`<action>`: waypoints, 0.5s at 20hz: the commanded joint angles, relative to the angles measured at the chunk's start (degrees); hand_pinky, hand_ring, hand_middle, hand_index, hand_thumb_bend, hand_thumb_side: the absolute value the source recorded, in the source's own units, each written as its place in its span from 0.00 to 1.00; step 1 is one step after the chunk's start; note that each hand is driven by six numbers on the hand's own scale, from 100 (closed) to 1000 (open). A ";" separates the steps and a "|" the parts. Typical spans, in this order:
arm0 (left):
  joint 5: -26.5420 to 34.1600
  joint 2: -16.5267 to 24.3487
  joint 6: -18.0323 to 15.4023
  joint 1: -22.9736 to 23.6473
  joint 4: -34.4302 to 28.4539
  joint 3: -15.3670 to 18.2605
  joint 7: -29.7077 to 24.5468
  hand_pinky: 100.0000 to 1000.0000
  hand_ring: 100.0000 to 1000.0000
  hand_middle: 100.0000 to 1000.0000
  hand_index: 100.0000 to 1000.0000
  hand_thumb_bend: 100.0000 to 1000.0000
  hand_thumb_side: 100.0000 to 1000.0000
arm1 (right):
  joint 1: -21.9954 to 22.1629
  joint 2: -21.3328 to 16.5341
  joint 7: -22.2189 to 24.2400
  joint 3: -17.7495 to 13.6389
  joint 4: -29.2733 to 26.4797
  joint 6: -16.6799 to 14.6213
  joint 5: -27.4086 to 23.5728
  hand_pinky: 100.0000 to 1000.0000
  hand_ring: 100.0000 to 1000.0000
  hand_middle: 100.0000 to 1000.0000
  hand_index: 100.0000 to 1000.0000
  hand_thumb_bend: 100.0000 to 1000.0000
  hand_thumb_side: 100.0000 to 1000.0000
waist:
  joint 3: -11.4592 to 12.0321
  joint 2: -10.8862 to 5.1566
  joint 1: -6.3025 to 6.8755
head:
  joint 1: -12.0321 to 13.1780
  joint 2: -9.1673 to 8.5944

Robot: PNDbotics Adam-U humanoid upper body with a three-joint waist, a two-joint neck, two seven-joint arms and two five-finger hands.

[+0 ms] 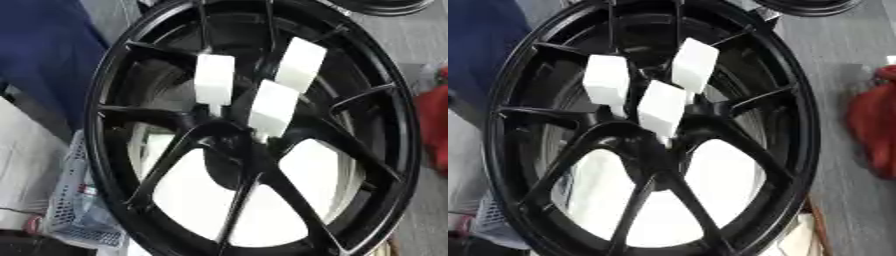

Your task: Pull the pin out of the wheel hub.

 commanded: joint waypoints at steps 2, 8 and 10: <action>-0.11 0.68 0.21 -0.17 -1.17 0.68 0.12 0.81 0.66 0.72 0.86 0.15 0.89 | 0.58 -1.37 -2.10 -1.79 5.81 3.53 1.32 0.82 0.86 0.81 0.80 0.00 0.00 | -0.11 -1.82 -0.02 | 0.29 -0.63; -0.04 0.68 0.31 -0.18 -1.17 0.69 0.20 0.81 0.65 0.72 0.86 0.15 0.89 | 1.06 -0.77 -7.95 -1.93 10.67 5.94 -3.29 0.87 0.96 0.92 0.89 0.00 0.35 | -0.02 -1.99 -0.15 | 0.32 -0.76; -0.03 0.66 0.36 -0.19 -1.17 0.67 0.20 0.81 0.65 0.72 0.86 0.15 0.89 | 1.12 -0.74 -8.99 -1.57 10.11 5.19 -4.78 0.85 0.92 0.88 0.87 0.00 0.32 | -0.03 -2.06 -0.20 | 0.25 -0.72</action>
